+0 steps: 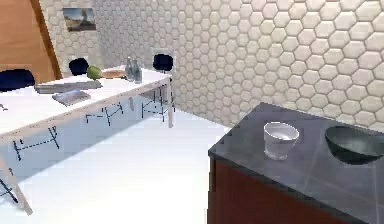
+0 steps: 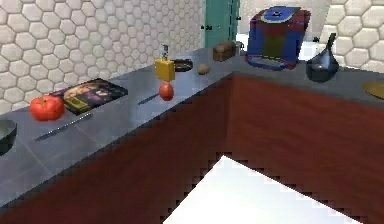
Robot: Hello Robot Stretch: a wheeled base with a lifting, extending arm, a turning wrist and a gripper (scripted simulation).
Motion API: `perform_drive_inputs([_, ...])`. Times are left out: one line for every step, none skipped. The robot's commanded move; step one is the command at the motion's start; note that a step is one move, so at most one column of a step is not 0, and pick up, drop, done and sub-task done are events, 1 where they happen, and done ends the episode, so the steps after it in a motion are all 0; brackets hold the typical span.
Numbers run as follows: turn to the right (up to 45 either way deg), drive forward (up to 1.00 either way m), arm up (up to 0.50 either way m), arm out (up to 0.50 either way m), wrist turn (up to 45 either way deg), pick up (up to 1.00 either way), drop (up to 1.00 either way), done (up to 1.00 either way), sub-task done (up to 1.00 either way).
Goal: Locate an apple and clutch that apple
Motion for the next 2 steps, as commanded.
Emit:
perform_drive_inputs([45.0, 0.0, 0.0, 0.0, 0.0, 0.0, 0.0, 0.0, 0.0])
perform_drive_inputs([45.0, 0.0, 0.0, 0.0, 0.0, 0.0, 0.0, 0.0, 0.0])
